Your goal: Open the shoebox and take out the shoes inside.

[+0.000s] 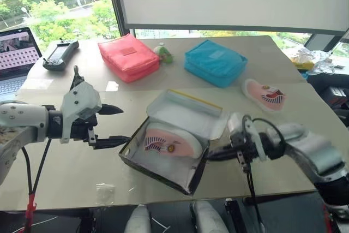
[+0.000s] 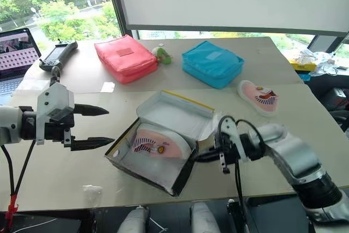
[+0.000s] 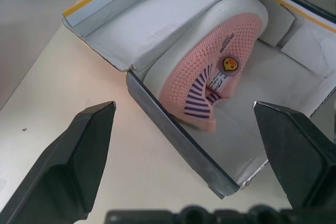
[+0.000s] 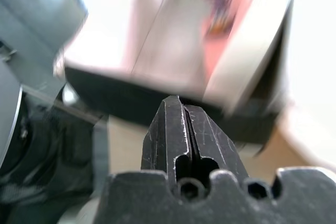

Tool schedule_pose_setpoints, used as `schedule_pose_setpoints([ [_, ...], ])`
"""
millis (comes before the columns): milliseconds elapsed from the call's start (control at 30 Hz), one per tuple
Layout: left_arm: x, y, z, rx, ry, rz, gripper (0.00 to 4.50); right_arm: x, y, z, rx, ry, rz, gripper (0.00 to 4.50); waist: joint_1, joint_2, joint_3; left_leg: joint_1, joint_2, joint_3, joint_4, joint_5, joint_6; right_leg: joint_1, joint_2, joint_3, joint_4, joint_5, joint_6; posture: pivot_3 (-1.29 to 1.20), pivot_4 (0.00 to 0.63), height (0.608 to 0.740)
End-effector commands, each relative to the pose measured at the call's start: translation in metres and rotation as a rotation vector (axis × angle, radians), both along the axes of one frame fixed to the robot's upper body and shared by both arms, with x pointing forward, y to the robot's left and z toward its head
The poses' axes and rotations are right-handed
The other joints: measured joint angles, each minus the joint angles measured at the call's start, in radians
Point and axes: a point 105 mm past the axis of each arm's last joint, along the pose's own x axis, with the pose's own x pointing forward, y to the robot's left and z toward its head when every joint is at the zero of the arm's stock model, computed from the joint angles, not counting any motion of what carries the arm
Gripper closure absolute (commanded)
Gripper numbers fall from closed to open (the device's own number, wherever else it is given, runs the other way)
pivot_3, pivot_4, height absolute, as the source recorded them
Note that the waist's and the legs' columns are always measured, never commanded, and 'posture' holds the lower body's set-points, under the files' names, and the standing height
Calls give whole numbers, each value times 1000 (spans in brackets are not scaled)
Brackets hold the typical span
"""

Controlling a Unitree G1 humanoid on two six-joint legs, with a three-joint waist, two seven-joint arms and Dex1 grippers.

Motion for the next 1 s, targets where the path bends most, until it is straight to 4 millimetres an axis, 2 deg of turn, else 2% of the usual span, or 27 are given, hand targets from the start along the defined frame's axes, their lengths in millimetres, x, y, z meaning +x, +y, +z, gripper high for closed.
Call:
schedule_pose_setpoints([
  [33, 1, -1, 6, 12, -36, -1, 0, -9, 16, 21, -17, -110, 84, 3915, 2, 0, 0, 0, 0, 0, 0, 0, 0, 0, 0, 0, 0, 0, 0, 0, 150, 734],
  [133, 0, -1, 6, 11, -38, 1, 0, 6, 34, 20, -48, -227, 58, 3093, -1, 0, 0, -1, 0, 0, -1, 0, 0, 0, 0, 0, -1, 0, 2, 0, 150, 734],
  [300, -1, 2, 6, 21, -33, 10, 0, 42, 58, -14, -221, -437, 18, 1308, -2, 0, 0, -1, 0, 0, -1, 0, 0, -1, 0, 0, 0, 0, 0, 0, 150, 734],
  [433, -1, 4, 5, 29, -33, 20, 0, 48, 79, -14, -223, -526, 76, 69, -5, 0, 0, -3, 0, 0, -1, 0, 0, -4, 0, 0, 0, 3, 6, 0, 150, 734],
  [600, -1, 6, 5, 29, -35, 33, 0, 39, 108, -4, -209, -622, 216, 69, -6, 0, 0, -3, 1, 0, -2, 0, 0, -6, 1, 0, 2, 3, 6, 0, 150, 734],
  [767, -2, 7, 5, 30, -35, 41, 0, 36, 115, 4, -201, -656, 253, 69, 1, 0, 0, -5, 1, 0, -3, 0, 0, -7, 1, 0, 1, 3, 6, 0, 150, 734],
  [1000, -2, 7, 5, 28, -40, 45, 0, 38, 115, -17, -261, -668, 277, 69, -1, 0, 0, -5, 1, 0, -2, 0, 0, -7, 1, 0, 1, 3, 6, 0, 150, 734],
])
